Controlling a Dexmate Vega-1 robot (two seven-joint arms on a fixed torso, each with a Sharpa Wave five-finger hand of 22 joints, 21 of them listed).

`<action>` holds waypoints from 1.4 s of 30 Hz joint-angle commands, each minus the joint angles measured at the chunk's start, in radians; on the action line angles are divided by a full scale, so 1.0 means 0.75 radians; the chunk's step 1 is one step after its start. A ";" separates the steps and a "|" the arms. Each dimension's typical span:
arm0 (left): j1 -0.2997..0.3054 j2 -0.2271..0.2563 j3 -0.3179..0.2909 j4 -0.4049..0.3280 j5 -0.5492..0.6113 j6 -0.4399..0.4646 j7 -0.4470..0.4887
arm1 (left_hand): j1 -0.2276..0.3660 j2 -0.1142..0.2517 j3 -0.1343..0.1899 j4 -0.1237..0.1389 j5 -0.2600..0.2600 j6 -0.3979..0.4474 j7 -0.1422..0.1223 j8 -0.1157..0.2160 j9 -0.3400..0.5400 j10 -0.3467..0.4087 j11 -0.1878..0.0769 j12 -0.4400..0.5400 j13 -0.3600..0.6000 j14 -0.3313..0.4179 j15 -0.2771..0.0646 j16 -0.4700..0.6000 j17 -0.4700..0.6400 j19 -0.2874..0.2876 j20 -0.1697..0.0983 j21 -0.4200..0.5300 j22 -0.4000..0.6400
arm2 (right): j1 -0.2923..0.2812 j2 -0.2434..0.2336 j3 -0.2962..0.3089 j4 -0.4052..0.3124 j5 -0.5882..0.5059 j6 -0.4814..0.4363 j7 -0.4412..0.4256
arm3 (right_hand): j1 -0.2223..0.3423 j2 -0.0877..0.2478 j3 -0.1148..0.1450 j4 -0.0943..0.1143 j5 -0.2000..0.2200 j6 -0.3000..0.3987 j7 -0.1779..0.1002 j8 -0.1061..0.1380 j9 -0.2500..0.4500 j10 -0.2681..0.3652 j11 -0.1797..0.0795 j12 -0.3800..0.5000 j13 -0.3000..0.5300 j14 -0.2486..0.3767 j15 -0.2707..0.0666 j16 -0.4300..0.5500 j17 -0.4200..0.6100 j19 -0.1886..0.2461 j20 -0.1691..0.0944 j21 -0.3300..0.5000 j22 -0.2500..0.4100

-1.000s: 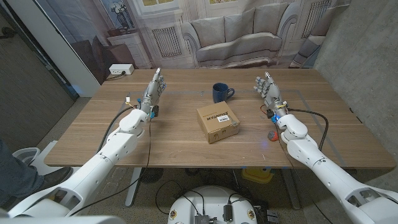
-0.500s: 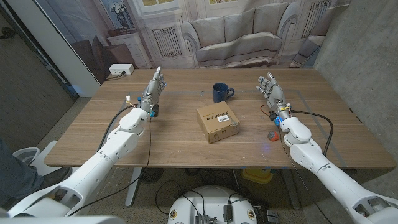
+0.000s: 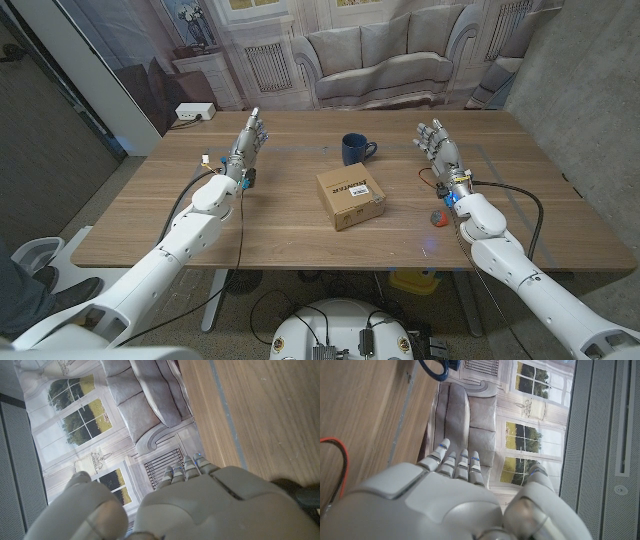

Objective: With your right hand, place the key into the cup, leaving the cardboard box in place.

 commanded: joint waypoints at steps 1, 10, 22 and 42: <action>-0.035 -0.013 0.010 0.025 -0.017 -0.001 -0.047 | 0.012 0.005 0.007 -0.004 0.005 0.018 0.004 0.011 0.006 0.021 -0.001 0.016 0.003 0.016 -0.001 0.007 0.004 0.020 -0.024 0.009 0.004 | -0.081 -0.037 0.030 -0.079 0.038 0.025 0.025 | 0.008 0.002 0.004 -0.006 -0.006 0.008 -0.001 0.005 0.004 0.013 -0.004 0.009 0.004 0.018 0.000 0.008 0.003 0.013 -0.037 -0.004 0.003; -0.081 -0.054 0.009 0.088 -0.034 -0.037 -0.074 | 0.021 0.009 0.006 -0.007 0.003 0.036 -0.003 0.015 0.006 0.042 -0.002 0.021 0.004 0.038 -0.007 0.011 0.004 0.047 -0.022 0.017 0.004 | -0.138 -0.061 0.061 -0.142 0.068 0.036 0.034 | 0.016 0.001 0.003 -0.012 -0.009 0.012 -0.006 0.005 0.005 0.021 -0.008 0.011 0.004 0.021 -0.002 0.008 0.003 0.017 -0.038 -0.008 0.003; -0.120 -0.045 0.031 0.084 -0.008 -0.005 -0.081 | 0.030 0.013 0.003 -0.010 0.001 0.066 -0.005 0.022 0.006 0.066 -0.004 0.027 0.004 0.060 -0.010 0.013 0.005 0.057 -0.022 0.017 0.004 | -0.184 -0.083 0.072 -0.187 0.012 0.087 0.030 | 0.025 0.001 0.002 -0.017 -0.013 0.016 -0.011 0.004 0.005 0.026 -0.012 0.012 0.004 0.022 -0.005 0.007 0.003 0.021 -0.039 -0.015 0.004; -0.094 0.003 0.009 0.047 -0.031 0.015 -0.107 | 0.040 0.019 0.001 -0.013 0.000 0.082 -0.011 0.022 0.007 0.086 -0.008 0.028 0.004 0.077 -0.013 0.012 0.005 0.059 -0.022 0.013 0.004 | -0.346 -0.067 0.085 -0.273 -0.158 0.199 -0.114 | 0.058 0.015 0.010 -0.031 -0.018 0.047 -0.042 0.012 0.006 0.051 -0.033 0.018 0.005 0.038 -0.017 0.010 0.002 0.039 -0.039 -0.026 0.005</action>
